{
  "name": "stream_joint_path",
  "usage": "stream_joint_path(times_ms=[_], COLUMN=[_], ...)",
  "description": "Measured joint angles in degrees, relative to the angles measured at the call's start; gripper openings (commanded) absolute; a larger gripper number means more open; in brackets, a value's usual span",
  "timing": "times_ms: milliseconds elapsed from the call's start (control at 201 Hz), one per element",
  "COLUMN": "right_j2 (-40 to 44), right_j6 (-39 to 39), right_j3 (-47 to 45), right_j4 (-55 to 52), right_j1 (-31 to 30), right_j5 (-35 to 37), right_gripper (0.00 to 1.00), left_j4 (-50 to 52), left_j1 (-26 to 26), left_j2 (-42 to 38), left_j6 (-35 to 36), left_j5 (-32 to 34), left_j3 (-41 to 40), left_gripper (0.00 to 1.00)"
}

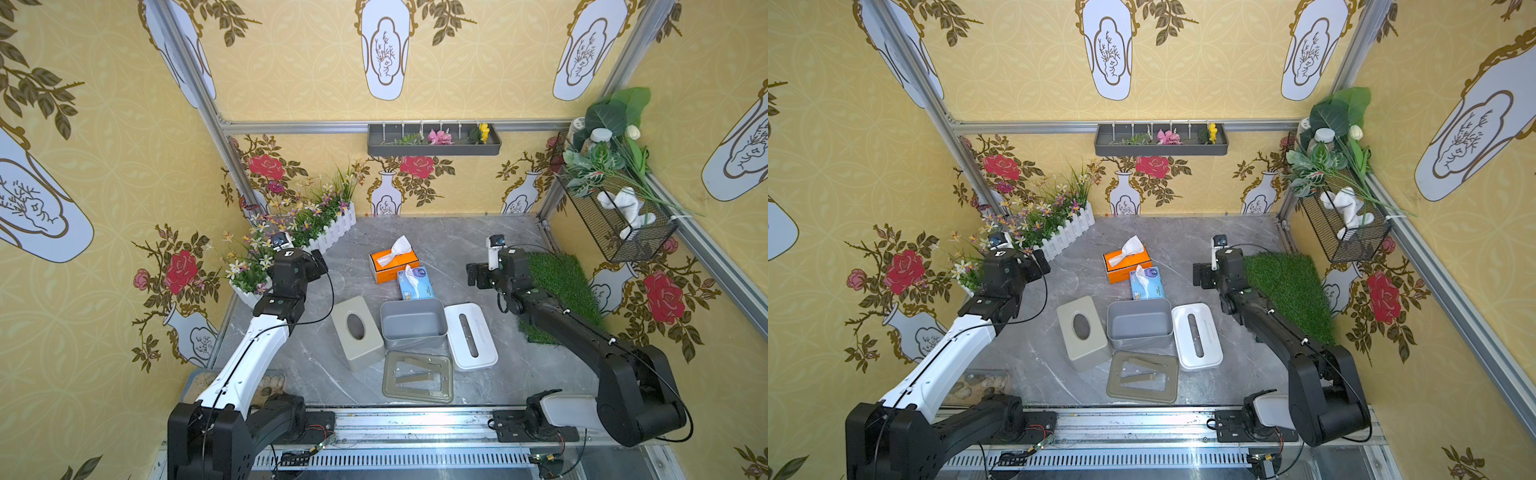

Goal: Put the tissue paper into the tissue box
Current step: Move the paper towel to the center of the board.

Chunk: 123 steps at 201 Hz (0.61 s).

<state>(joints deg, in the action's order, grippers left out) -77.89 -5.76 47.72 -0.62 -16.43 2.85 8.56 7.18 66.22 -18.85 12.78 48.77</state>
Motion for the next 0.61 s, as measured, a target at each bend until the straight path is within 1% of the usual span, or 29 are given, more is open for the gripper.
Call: stream_joint_path(times_ms=[80,174,289,403,493,612], right_j2=[-2.2,-3.8,-4.0,-4.0,-4.0,-3.8], right_j6=[-0.3,-1.8,-3.8,-6.3,-7.7,-9.4], right_j3=[3.1,5.2,5.5,5.4,5.0,4.2], right_j4=[-4.9,-9.8,-13.2,-16.2,-18.1,-19.3], right_j1=[-3.5,-6.7,-8.7,-9.2,-9.3,-7.7], right_j5=[-1.6,-3.5,-4.7,-5.7,-5.8,-8.3], right_gripper=[0.97,0.97,0.97,0.98,0.98,1.0], left_j4=[6.5,11.9,16.8,20.3,22.6,25.5], left_j1=[3.2,6.4,10.1,14.3,18.0,21.9], left_j2=[2.3,4.8,8.1,12.0,15.8,20.8], left_j6=[-1.8,-2.9,-3.6,-3.5,-2.1,0.0], left_j5=[-1.7,-3.2,-3.6,-3.5,-3.0,-2.9], left_j3=[3.1,6.2,10.0,14.0,17.3,21.5], left_gripper=[1.0,1.0,1.0,0.98,0.96,0.93])
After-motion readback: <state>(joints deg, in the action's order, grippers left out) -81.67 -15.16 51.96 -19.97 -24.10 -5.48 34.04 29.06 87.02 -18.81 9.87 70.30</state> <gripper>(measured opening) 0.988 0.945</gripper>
